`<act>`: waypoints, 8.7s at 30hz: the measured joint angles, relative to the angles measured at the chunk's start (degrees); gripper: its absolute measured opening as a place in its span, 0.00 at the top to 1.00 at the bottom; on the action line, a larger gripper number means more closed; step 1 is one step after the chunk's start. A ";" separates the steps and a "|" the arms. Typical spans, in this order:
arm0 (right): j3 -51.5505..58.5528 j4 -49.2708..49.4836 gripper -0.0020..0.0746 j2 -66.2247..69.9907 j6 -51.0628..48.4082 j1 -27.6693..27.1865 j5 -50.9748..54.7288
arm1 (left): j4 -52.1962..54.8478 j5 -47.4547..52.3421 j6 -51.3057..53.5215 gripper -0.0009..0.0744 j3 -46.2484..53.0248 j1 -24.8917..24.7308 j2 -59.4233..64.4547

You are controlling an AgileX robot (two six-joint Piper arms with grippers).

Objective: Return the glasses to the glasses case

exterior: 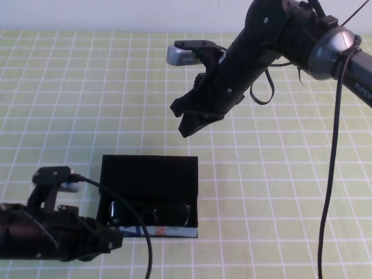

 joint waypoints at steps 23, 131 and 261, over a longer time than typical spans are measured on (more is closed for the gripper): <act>-12.86 4.06 0.99 15.19 2.68 0.00 0.00 | -20.10 -3.64 21.58 0.99 -0.12 -3.45 12.16; 88.45 -8.52 0.99 -98.40 12.22 10.03 -45.13 | 20.85 -33.66 -20.06 0.99 27.40 -3.45 -79.36; 116.48 -15.08 0.99 -122.67 8.99 -22.41 -50.39 | 70.92 -16.51 -66.30 0.99 27.40 3.74 -79.49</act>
